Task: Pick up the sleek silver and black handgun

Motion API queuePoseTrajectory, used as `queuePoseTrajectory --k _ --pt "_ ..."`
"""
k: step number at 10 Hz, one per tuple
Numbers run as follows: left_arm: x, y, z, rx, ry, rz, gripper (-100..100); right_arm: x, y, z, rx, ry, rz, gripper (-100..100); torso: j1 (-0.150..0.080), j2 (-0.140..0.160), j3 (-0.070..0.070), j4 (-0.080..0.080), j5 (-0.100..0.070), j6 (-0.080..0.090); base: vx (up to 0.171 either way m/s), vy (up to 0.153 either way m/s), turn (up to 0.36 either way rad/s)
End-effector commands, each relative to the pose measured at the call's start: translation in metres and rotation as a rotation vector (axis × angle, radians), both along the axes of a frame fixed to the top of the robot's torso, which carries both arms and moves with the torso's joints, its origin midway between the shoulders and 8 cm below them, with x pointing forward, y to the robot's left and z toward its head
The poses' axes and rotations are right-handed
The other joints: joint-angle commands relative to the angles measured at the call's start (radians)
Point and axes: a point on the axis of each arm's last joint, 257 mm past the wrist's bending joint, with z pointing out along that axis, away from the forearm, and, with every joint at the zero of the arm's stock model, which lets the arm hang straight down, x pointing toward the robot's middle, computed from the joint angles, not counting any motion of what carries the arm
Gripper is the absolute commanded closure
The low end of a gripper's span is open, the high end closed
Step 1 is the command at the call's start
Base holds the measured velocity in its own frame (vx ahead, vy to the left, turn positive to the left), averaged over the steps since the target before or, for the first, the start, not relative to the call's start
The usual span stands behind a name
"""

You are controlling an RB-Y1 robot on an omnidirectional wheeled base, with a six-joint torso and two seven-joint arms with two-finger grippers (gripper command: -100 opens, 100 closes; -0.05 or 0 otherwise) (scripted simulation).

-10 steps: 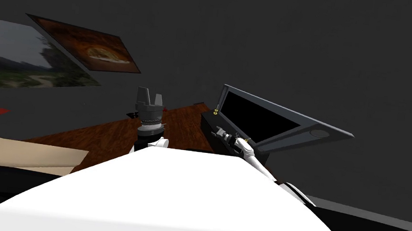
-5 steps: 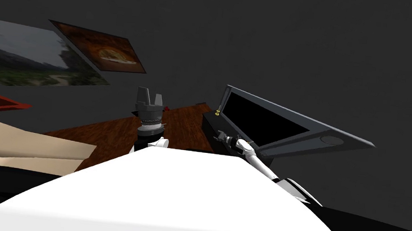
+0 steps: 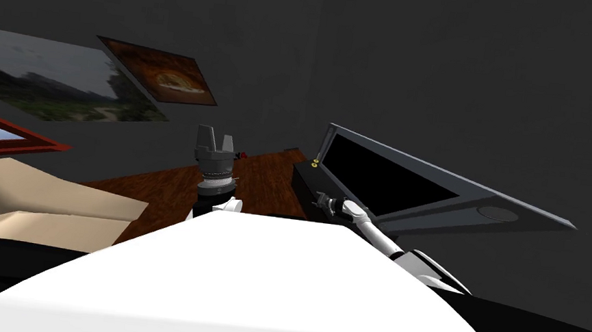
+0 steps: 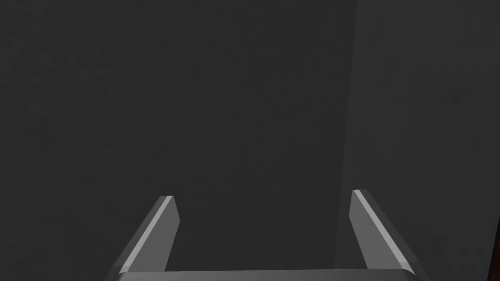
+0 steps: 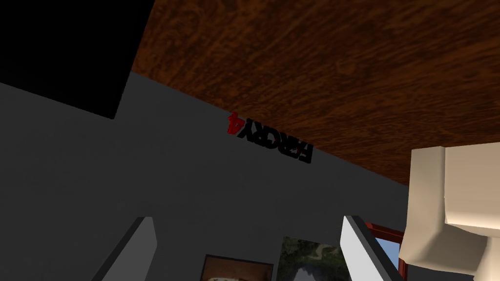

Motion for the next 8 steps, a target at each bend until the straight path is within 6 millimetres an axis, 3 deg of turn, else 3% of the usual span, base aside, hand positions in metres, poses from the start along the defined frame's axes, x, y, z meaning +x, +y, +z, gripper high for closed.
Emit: queuePoseTrajectory --k 1,4,5,6,7,8 --pt "0.0 0.0 0.0 0.0 0.0 0.0 0 -0.01 -0.016 -0.014 -0.052 0.019 0.012 -100 0.0 0.0 0.0 0.0 0.0 0.0 0.018 -0.016 0.073" --pt "0.0 0.0 0.0 0.0 0.0 0.0 0 -0.031 -0.065 -0.046 -0.228 0.061 0.087 -100 -0.001 0.0 0.0 0.0 0.0 0.001 0.02 -0.019 0.101" --pt "0.0 0.0 0.0 0.0 0.0 0.0 0 -0.034 -0.072 -0.05 -0.236 0.073 0.076 -100 -0.001 0.0 0.0 0.0 0.0 0.0 0.023 -0.019 0.076" --pt "0.0 0.0 0.0 0.0 0.0 0.0 0 -0.044 -0.096 -0.06 -0.312 0.094 0.111 -100 -0.001 0.0 0.0 0.0 0.0 0.001 0.029 -0.021 0.112" --pt "0.0 0.0 0.0 0.0 0.0 0.0 0 -0.046 -0.1 -0.062 -0.32 0.101 0.107 -100 -0.001 -0.001 0.0 0.0 0.0 0.0 0.021 -0.024 0.071" --pt "0.0 0.0 0.0 0.0 0.0 0.0 0 -0.056 -0.125 -0.071 -0.393 0.123 0.141 -100 -0.001 0.0 0.0 0.0 0.0 0.001 0.014 -0.027 0.118"
